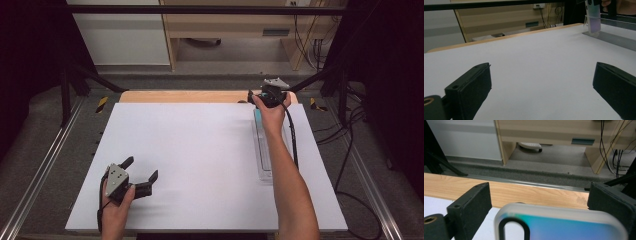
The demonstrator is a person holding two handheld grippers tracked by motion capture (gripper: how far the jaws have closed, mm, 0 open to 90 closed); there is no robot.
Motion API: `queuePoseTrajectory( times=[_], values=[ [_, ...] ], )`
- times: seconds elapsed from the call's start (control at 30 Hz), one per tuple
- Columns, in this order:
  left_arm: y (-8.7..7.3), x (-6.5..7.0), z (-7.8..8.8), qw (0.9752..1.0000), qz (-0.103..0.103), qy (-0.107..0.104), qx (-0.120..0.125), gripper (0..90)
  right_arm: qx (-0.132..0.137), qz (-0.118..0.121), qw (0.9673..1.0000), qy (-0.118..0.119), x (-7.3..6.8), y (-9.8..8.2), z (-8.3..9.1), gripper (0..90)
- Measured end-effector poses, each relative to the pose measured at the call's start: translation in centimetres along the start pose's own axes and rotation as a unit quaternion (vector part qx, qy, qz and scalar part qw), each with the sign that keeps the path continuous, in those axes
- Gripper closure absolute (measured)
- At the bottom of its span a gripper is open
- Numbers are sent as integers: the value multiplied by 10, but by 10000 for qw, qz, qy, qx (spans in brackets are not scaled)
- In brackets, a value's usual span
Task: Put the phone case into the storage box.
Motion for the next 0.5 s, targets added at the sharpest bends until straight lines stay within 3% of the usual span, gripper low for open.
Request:
queuePoseTrajectory(
  times=[0.5],
  values=[
    [2,-3,4,9999,41,90,93,15,295,86,9995,-40,7,20,32,53]
  ],
)
Point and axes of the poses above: each handheld gripper's, and its own axes: z roughly backward along the jaws, y roughly out of its top, x roughly to its right, the point moved 1 cm from there along -z, roughly forward along the jaws, and after that the axes turned 14 degrees about z, right-handed, at the moved point
